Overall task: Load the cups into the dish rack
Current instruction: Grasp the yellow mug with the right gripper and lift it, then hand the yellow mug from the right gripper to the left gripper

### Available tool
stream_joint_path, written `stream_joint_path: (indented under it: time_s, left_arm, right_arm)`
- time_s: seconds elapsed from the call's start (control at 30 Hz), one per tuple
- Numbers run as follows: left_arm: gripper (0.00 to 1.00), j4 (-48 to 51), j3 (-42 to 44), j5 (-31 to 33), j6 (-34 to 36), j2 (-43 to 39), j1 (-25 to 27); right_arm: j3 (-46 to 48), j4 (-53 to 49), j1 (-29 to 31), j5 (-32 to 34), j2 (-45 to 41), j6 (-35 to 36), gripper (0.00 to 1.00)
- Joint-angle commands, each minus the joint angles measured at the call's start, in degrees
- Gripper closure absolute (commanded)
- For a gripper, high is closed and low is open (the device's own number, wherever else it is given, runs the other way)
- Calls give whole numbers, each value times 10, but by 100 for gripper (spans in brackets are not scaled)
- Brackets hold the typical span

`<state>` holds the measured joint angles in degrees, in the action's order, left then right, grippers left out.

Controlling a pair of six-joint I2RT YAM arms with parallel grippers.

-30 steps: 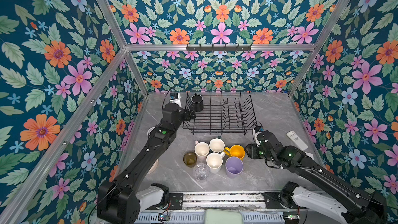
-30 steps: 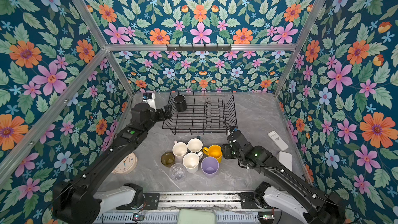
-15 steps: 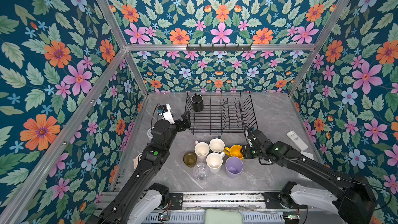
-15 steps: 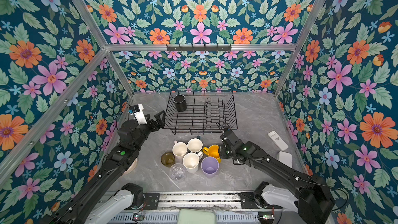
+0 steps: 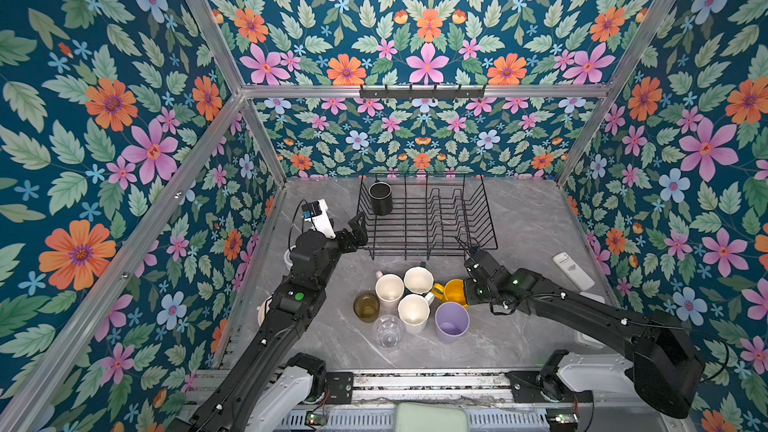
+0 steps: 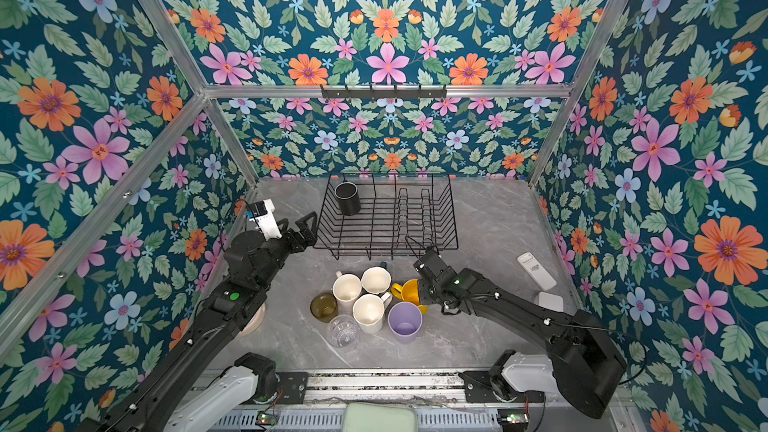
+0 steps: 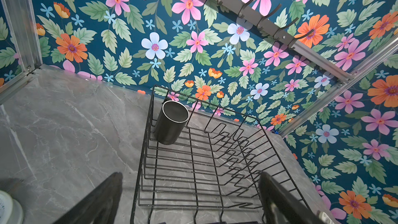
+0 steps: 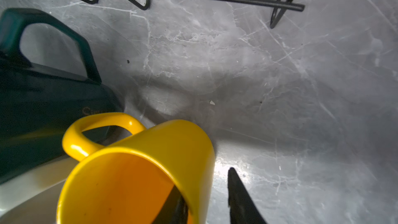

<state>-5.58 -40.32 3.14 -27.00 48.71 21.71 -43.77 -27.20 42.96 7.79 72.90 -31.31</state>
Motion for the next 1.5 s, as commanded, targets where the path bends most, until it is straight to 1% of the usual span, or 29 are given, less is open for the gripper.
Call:
stream_joint_path:
  time_s: [0.0,0.07,0.2,0.23,0.27,0.3,0.43,0.57,0.7,0.8,0.9,1.0,1.07,1.13,1.33,1.43,1.47]
  left_arm:
    - [0,-2,0,14,0,-9,-1]
    - [0,0,1,20,1,-16,-1]
    - [0,3,2,24,2,-24,-1]
    - [0,4,2,24,2,-26,-1]
    - [0,5,2,26,0,-27,-1]
    - [0,4,2,27,0,-28,-1]
    - [0,2,3,28,-3,-32,-1]
    - [0,-3,5,26,-4,-32,-1]
    - [0,-14,9,18,-8,-29,-1]
    - [0,-31,13,-5,-12,-24,-1]
    - [0,-58,17,-49,-10,-16,-2]
    - [0,-93,22,-114,-11,-3,-2]
    - [0,-120,22,-170,-13,7,-2]
    - [0,-159,24,-241,-15,16,-2]
    - [0,-258,31,-448,-32,59,-2]
    - [0,-320,45,-530,-58,76,-2]
    - [0,-338,49,-546,-66,78,-1]
  right_arm:
    - [5,6,-1,27,-1,-7,76]
    - [9,6,0,33,-7,-9,81]
    - [21,0,-1,45,-23,-15,85]
    - [23,-2,0,49,-28,-17,90]
    - [26,-7,0,54,-34,-19,97]
    - [28,-13,0,59,-42,-22,100]
    - [43,-32,0,74,-86,-32,100]
    - [55,-66,-4,87,-151,-42,100]
    - [64,-100,-20,78,-240,-50,100]
    - [67,-117,-46,58,-309,-52,100]
    - [65,-118,-70,33,-363,-50,100]
    - [56,-102,-76,13,-385,-52,100]
    - [46,-84,-76,-12,-383,-57,100]
    - [37,-48,-77,-53,-376,-66,100]
    - [14,56,-78,-136,-339,-83,100]
    - [-1,89,-81,-177,-315,-86,100]
    - [-3,98,-82,-189,-311,-88,100]
